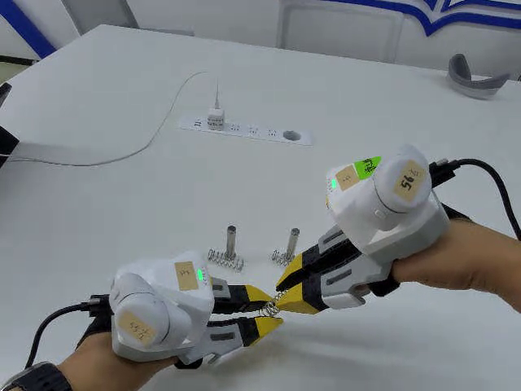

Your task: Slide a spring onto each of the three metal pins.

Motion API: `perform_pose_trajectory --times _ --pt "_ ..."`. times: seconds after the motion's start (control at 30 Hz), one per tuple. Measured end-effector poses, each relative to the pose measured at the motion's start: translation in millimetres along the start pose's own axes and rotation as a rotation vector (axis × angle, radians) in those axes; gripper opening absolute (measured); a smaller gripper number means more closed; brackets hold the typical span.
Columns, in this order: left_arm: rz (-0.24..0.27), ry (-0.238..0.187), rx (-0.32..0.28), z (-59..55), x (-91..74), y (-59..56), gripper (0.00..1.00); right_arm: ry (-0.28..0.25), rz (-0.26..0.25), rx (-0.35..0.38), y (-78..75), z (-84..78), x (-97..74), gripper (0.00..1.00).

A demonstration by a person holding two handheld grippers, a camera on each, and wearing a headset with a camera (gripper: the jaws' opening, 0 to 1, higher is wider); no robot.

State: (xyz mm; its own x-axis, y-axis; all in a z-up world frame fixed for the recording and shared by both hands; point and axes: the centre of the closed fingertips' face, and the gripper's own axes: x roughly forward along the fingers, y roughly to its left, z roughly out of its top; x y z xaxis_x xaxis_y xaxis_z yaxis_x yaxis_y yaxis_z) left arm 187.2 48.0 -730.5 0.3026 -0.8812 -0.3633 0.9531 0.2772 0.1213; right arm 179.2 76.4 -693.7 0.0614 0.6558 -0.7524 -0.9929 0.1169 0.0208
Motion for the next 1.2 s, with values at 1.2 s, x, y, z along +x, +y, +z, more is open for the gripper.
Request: perform_pose_trajectory --times 1.2 --pt "0.006 -0.017 -0.02 6.2 1.9 1.4 0.11 0.153 -0.025 -0.065 -3.1 -12.5 10.4 0.12"
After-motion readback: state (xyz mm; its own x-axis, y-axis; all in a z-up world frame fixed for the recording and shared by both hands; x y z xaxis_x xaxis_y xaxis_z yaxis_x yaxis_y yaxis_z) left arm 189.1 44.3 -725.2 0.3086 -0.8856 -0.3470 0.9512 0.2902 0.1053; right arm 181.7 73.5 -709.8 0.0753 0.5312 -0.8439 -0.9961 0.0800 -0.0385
